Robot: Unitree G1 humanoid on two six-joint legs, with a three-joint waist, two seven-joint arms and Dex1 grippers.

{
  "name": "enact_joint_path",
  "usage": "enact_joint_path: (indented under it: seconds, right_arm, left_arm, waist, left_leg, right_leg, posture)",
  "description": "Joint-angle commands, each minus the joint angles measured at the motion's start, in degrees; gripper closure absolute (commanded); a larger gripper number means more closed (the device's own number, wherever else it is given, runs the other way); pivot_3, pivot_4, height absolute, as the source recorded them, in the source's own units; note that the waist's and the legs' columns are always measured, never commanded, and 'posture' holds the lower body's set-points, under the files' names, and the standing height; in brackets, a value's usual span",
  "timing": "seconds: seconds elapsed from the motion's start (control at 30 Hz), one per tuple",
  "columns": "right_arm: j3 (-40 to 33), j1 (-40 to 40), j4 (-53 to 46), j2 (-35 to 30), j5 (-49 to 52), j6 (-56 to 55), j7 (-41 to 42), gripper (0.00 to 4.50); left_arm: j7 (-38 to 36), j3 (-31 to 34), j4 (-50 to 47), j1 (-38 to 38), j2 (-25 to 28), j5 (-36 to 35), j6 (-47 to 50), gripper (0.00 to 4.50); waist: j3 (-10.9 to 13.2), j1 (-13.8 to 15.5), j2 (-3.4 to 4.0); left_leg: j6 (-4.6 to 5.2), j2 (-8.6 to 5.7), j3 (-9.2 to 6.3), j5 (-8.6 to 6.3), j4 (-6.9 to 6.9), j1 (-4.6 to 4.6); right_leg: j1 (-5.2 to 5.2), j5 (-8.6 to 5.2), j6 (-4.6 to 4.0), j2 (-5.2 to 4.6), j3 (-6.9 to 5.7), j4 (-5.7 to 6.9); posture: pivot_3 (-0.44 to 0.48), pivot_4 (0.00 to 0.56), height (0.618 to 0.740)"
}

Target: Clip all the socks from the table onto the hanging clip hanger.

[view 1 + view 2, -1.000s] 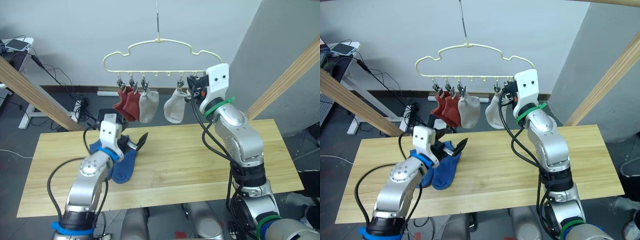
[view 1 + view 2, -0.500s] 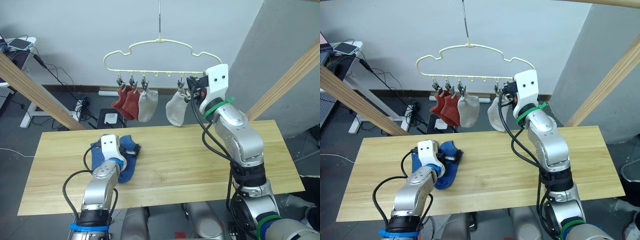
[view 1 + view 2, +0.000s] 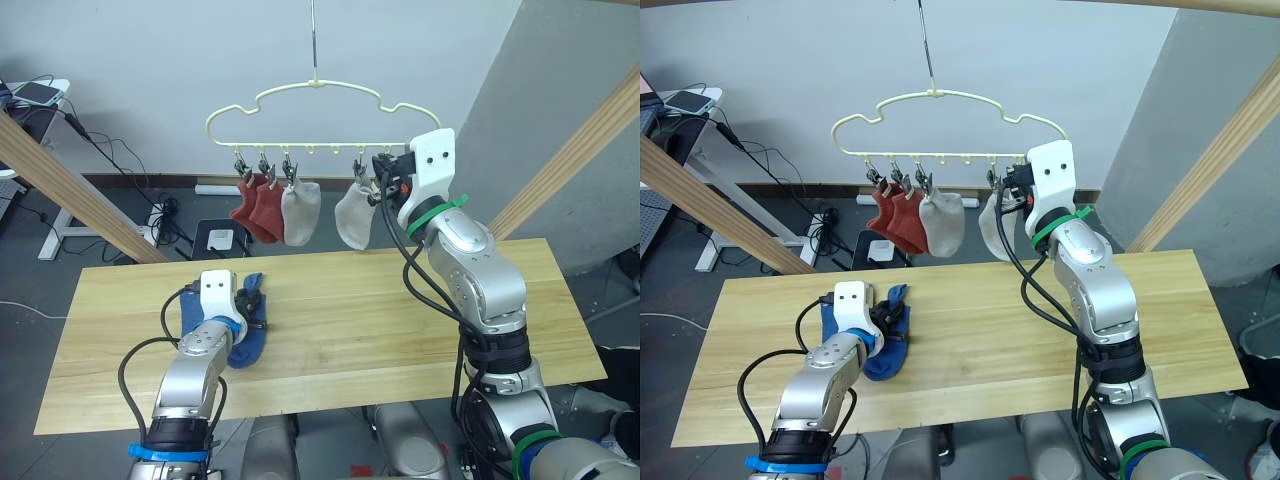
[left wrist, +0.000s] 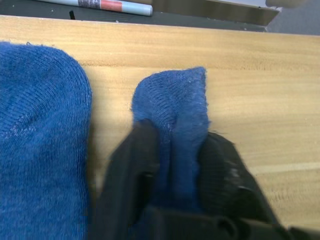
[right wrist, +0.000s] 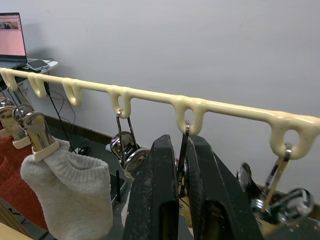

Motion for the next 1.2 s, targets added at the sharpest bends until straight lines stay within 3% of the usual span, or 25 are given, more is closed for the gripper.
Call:
enact_joint_path:
  seconds: [0.03,0.13,0.23,0.43,0.77,1.2]
  right_arm:
    - [-0.29,-0.66,-2.16,0.21,0.28,-0.52,-0.12,4.50]
    - [-0.60,-0.76,-2.09,-0.02,0.18,-0.45,-0.27,4.50]
    - [-0.75,-0.74,-2.31,-0.28,0.12,-0.21,-0.34,4.50]
    - [-1.35,-1.09,-3.13,-0.25,0.39,0.62,-0.86,4.50]
    - [-2.48,-1.51,-3.76,0.58,1.21,2.51,-1.46,4.50]
    - [-2.52,-1.04,-5.15,0.10,1.15,4.45,-1.34,4.50]
  left_arm:
    - [-7.15,-3.58,-0.61,2.53,1.60,-1.33,-1.22,4.40]
    - [-18.34,-10.98,-2.99,-0.44,4.08,-0.87,-10.51,4.49]
    - [-25.05,-13.80,-4.76,-5.22,3.21,-3.45,-14.18,4.49]
    - [-28.90,-14.50,-4.28,-12.28,-0.05,-5.73,-18.27,4.49]
    - [-15.88,-12.16,2.12,-20.27,-12.87,-4.89,-15.15,4.49]
    - [-13.66,-10.66,3.86,-23.80,-16.48,-6.86,-13.40,4.49]
  waist:
    - [0.00,-0.03,0.00]
    - [0.00,0.16,0.00]
    - [0.00,0.54,0.00]
    - [0.00,-0.27,0.00]
    - [0.00,-0.55,-0.01]
    - [0.00,-1.32,0.00]
  left_leg:
    - [0.00,0.00,0.00,0.00,-0.02,0.00]
    - [0.00,-0.01,0.06,0.00,-0.08,0.00]
    - [-0.01,-0.04,0.05,0.01,-0.08,-0.09]
    - [0.00,-0.02,0.06,0.00,-0.22,-0.15]
    - [0.01,-0.07,0.01,0.00,-0.26,-0.21]
    - [0.01,-0.06,-0.01,0.00,-0.28,-0.25]
  right_leg:
    - [-0.01,0.00,0.00,0.00,0.00,0.00]
    - [-0.04,0.00,0.00,-0.01,0.03,-0.03]
    - [-0.05,0.00,0.00,-0.06,-0.01,-0.12]
    - [-0.09,0.00,0.00,-0.02,0.01,-0.22]
    - [-0.05,0.03,0.04,-0.05,-0.03,-0.42]
    - [-0.06,0.02,0.05,-0.02,-0.07,-0.46]
  posture:
    - [-0.258,0.292,0.732]
    - [-0.261,0.297,0.732]
    - [-0.269,0.296,0.732]
    - [-0.277,0.295,0.732]
    - [-0.291,0.293,0.732]
    - [-0.321,0.292,0.732]
